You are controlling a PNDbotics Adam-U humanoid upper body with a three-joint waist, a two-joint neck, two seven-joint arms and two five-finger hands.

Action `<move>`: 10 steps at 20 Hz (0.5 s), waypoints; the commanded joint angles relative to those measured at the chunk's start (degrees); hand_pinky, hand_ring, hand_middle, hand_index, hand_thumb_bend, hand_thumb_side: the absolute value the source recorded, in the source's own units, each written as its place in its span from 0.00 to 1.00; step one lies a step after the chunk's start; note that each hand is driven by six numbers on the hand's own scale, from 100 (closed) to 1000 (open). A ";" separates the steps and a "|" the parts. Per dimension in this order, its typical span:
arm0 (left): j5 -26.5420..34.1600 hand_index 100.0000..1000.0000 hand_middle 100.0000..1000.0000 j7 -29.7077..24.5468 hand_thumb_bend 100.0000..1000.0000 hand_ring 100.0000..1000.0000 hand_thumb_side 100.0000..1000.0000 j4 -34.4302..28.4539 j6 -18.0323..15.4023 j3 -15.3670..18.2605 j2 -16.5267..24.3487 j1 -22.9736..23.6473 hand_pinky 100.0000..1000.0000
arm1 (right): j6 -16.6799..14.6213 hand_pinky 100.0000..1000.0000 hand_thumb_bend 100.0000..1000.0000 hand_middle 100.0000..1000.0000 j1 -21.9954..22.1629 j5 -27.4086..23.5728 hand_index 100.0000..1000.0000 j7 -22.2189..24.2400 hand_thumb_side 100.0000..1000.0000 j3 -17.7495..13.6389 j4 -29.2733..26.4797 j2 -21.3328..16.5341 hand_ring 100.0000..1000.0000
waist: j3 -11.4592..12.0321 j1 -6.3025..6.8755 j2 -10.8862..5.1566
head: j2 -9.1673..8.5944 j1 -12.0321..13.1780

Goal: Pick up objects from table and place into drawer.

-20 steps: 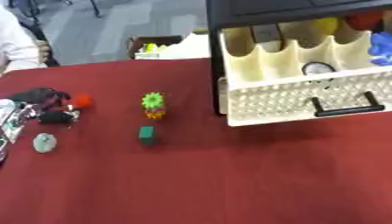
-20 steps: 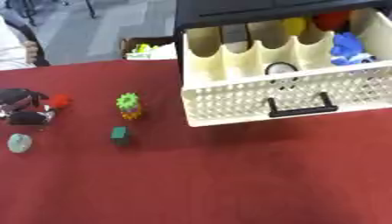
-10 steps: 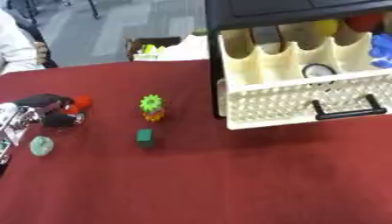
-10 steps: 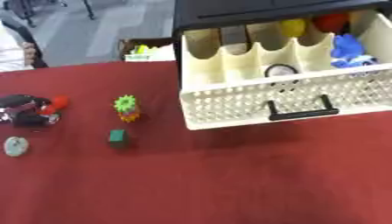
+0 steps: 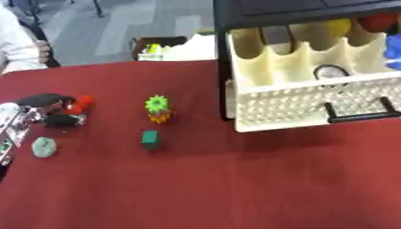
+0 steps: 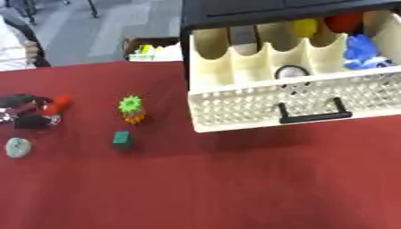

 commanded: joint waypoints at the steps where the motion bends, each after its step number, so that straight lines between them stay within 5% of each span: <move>1: -0.74 0.99 0.77 0.56 0.06 0.85 0.89 -0.63 0.65 1.16 2.17 -1.27 0.84 | -0.01 0.61 0.00 0.63 -0.51 0.33 0.82 0.26 1.00 -0.10 -0.81 -0.81 0.70 | 0.03 -0.43 -1.22 | -0.46 0.01; 10: -1.96 0.98 0.76 0.80 0.05 0.85 0.88 0.80 1.19 1.59 2.03 -1.17 0.83 | 0.33 0.61 0.00 0.63 -1.34 -0.45 0.82 0.65 1.00 0.08 -0.81 -0.72 0.70 | -0.04 -0.31 -1.03 | -1.01 0.06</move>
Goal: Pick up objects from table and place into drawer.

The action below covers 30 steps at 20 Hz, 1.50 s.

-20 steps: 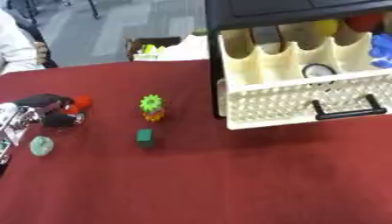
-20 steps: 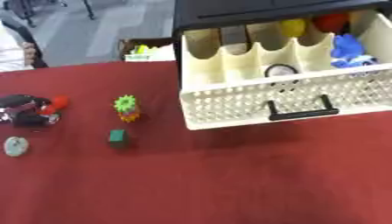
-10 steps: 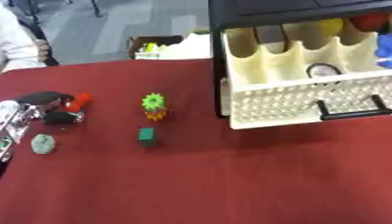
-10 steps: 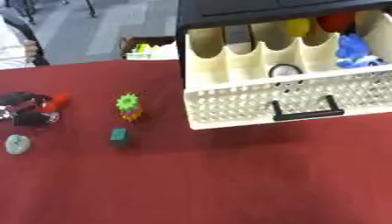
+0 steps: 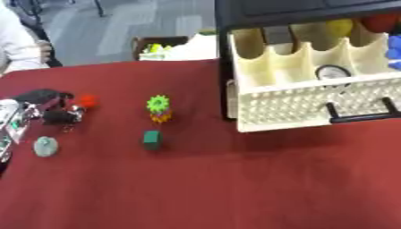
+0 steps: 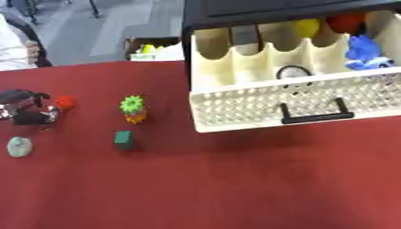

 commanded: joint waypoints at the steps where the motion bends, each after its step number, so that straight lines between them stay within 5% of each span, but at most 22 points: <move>1: -0.49 0.98 0.76 -0.14 0.05 0.85 0.88 -0.01 0.00 0.87 1.96 -1.08 0.83 | -0.04 0.61 0.00 0.63 -0.83 -0.56 0.82 0.35 1.00 -0.21 -0.81 -0.73 0.70 | -0.03 -0.31 -1.02 | -0.99 0.07; 20: 1.31 0.98 0.76 -0.66 0.03 0.85 0.92 1.61 -0.29 1.74 1.14 -1.36 0.82 | 0.81 0.61 0.00 0.62 -1.18 -1.11 0.81 0.96 1.00 -0.36 -0.81 0.16 0.70 | -0.68 -0.20 -0.30 | -1.83 0.81; 30: 3.07 0.79 0.51 -0.25 0.00 0.73 0.77 1.63 -0.33 1.58 0.85 -1.64 0.74 | 1.30 0.61 0.00 0.62 -0.97 -0.73 0.81 -0.01 1.00 -0.67 -0.81 0.54 0.70 | -0.78 -0.23 -0.28 | -1.84 0.93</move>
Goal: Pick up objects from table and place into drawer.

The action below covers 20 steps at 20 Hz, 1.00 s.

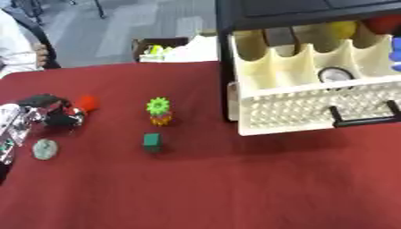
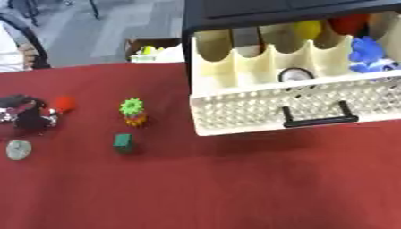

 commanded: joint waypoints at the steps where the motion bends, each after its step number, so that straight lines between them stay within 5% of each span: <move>1: 0.72 0.79 0.50 -0.10 0.00 0.72 0.75 -0.11 -0.27 0.16 1.07 -1.00 0.71 | 0.10 0.61 0.00 0.62 -0.29 0.15 0.81 -0.60 1.00 -0.67 -0.81 -0.53 0.70 | -0.10 -0.29 -1.06 | -0.85 0.16; 6: 0.56 0.79 0.49 -0.65 0.00 0.71 0.74 -0.04 -0.63 0.09 1.00 -1.07 0.71 | 0.14 0.61 0.00 0.62 -0.27 0.35 0.81 -0.94 1.00 -0.72 -0.81 -0.47 0.70 | -0.11 -0.30 -1.06 | -0.90 0.19; 7: 0.37 0.77 0.45 -0.79 0.00 0.65 0.61 0.00 -0.80 -0.05 0.97 -1.03 0.69 | 0.14 0.61 0.00 0.62 -0.33 0.27 0.81 -1.10 1.00 -0.78 -0.81 -0.42 0.70 | -0.17 -0.30 -1.06 | -0.86 0.20; 14: -1.17 0.66 0.34 0.08 0.00 0.54 0.39 0.10 -0.76 0.04 0.78 -1.28 0.59 | 0.59 0.61 0.00 0.62 -0.57 -0.13 0.80 -1.46 1.00 -0.85 -0.81 -0.29 0.70 | -0.03 -0.32 -1.08 | -0.78 0.12; 15: -1.21 0.61 0.30 0.43 0.00 0.50 0.30 0.10 -0.54 0.09 0.76 -1.32 0.54 | 0.62 0.61 0.00 0.62 -0.57 -0.14 0.80 -1.45 1.00 -0.85 -0.81 -0.28 0.70 | -0.03 -0.33 -1.10 | -0.76 0.13; 20: -0.31 0.56 0.28 1.67 0.00 0.46 0.21 0.18 0.11 0.14 0.67 -1.53 0.49 | 0.80 0.61 0.00 0.62 -0.49 -0.29 0.80 -1.54 1.00 -0.87 -0.81 -0.21 0.70 | 0.16 -0.39 -1.34 | -0.64 0.24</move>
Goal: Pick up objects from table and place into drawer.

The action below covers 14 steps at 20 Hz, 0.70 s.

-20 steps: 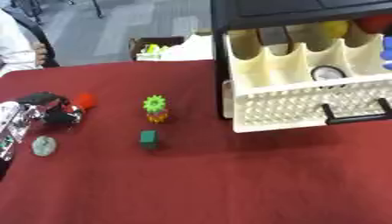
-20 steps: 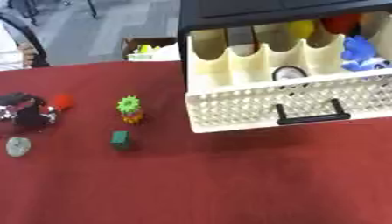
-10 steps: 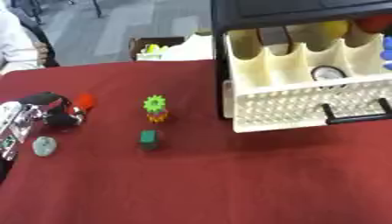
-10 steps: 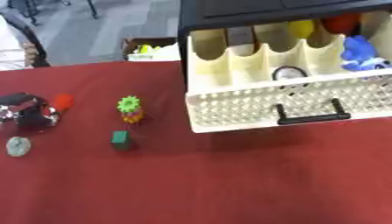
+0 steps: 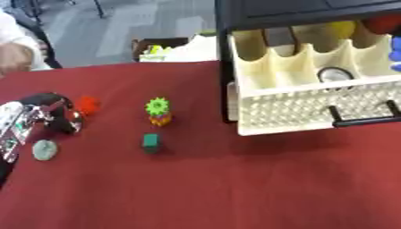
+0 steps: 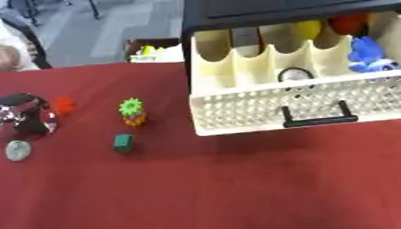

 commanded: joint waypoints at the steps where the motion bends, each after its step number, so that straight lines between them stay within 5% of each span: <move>1: 0.69 0.55 0.27 0.63 0.00 0.46 0.21 -0.13 0.27 0.14 1.25 -0.69 0.48 | 0.28 0.61 0.00 0.62 -0.41 -0.36 0.80 -0.13 1.00 -0.54 -0.81 -0.65 0.70 | 0.16 -0.41 -1.44 | -0.59 0.23; 14: 4.66 0.49 0.22 0.06 0.00 0.41 0.23 -0.41 0.61 -0.11 1.11 -1.16 0.44 | 1.13 0.62 0.00 0.62 -0.02 -0.57 0.80 -0.84 1.00 -0.70 -0.81 -0.33 0.70 | 0.43 -0.59 -2.50 | 0.07 0.08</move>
